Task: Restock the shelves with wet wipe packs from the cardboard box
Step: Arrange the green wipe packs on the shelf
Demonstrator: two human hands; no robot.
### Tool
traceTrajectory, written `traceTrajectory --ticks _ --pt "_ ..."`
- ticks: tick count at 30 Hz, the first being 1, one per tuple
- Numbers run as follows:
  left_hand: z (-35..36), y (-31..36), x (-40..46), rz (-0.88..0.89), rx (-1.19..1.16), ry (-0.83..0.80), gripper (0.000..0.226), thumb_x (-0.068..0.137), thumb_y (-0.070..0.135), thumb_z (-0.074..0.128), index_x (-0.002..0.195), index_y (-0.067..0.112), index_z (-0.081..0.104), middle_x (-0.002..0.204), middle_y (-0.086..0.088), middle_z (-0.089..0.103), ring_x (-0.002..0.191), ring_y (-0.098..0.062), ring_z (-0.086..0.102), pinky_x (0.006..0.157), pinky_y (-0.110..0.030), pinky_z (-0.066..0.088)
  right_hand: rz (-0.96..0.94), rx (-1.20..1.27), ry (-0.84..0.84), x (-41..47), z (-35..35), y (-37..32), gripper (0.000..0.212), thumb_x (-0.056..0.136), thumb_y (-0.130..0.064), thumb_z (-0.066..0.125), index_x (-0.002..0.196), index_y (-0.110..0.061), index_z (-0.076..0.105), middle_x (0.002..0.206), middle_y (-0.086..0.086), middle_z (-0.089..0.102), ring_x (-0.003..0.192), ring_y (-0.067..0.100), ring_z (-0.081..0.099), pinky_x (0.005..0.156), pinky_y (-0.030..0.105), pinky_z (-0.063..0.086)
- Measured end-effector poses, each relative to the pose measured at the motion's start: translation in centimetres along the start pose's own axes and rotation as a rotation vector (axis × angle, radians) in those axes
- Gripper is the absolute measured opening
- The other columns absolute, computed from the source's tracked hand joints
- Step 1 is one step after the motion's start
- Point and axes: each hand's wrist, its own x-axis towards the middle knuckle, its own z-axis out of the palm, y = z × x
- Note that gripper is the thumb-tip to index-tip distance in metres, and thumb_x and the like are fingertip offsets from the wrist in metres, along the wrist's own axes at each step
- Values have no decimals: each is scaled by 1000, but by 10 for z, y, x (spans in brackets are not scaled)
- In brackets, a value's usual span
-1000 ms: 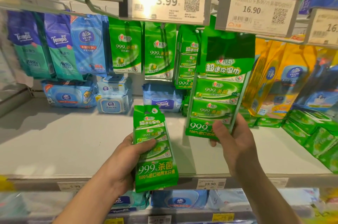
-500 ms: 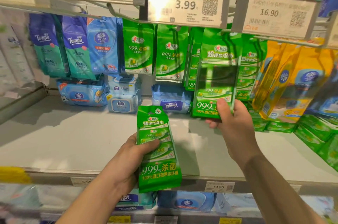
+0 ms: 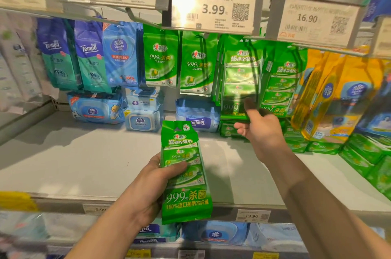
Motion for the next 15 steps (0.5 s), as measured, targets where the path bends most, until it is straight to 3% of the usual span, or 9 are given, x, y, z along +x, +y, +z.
traceTrajectory --ticks 5,7,10,15 --pt "3 -1 -2 24 -25 -25 46 81 7 68 125 14 55 110 -21 72 95 -41 71 79 -48 58 97 42 -33 4 -7 0 43 97 -45 64 118 -14 45 90 0 62 90 26 74 86 38 59" --pt "5 -2 -3 32 -29 -45 50 79 10 69 127 13 55 112 -22 71 96 -41 70 79 -49 58 150 55 -70 5 -14 4 43 98 -42 63 123 -14 42 102 11 66 91 26 76 80 34 60" --pt "10 -4 -5 46 -22 -88 50 80 11 69 128 13 54 114 -22 70 96 -40 70 80 -49 57 248 85 -113 2 -31 18 35 101 -30 64 121 -7 48 115 17 68 93 28 75 83 38 60" --pt "25 -7 -6 92 12 -167 45 84 9 66 127 16 54 113 -20 71 96 -39 71 80 -49 57 255 -8 -185 -28 -63 39 17 103 -23 59 106 -5 58 87 14 64 63 23 63 60 37 52"
